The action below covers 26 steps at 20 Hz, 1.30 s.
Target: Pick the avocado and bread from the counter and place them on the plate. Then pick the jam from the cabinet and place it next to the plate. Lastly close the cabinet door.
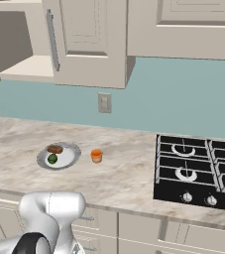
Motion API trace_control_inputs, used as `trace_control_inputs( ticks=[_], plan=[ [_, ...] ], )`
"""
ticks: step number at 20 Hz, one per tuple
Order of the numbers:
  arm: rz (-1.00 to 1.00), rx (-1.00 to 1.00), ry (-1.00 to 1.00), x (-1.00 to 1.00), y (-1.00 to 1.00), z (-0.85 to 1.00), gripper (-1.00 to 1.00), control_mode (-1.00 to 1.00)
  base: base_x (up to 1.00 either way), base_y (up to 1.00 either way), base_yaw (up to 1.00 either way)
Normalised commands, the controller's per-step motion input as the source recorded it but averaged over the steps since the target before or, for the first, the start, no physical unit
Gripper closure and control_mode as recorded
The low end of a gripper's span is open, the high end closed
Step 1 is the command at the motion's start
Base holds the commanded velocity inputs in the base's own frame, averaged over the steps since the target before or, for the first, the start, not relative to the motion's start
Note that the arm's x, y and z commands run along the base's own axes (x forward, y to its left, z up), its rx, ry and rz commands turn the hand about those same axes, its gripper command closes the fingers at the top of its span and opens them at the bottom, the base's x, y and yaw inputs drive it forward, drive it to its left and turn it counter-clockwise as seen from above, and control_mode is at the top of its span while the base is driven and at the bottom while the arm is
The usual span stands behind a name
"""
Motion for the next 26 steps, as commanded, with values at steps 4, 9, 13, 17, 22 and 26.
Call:
trace_control_inputs(
  ticks=[4,9,13,17,22,26],
  plan=[
    [-0.05,-0.08,0.0,-0.23,0.59,-0.12,-1.0,-1.0,0.0,0.0,0.0],
    [-0.08,-0.08,0.0,-0.19,0.54,-0.05,-1.0,-1.0,0.0,0.0,0.0],
    [-0.08,-0.12,0.0,-0.03,0.5,-0.04,-1.0,-1.0,0.0,0.0,0.0],
    [-0.05,-0.13,0.0,0.01,0.44,-0.09,-1.0,-1.0,0.0,0.0,0.0],
    [-0.02,-0.15,0.0,0.15,0.44,-0.13,-1.0,-1.0,0.0,0.0,0.0],
    [-0.01,-0.15,0.0,0.3,0.42,-0.12,-1.0,-1.0,0.0,0.0,0.0]
  ],
)
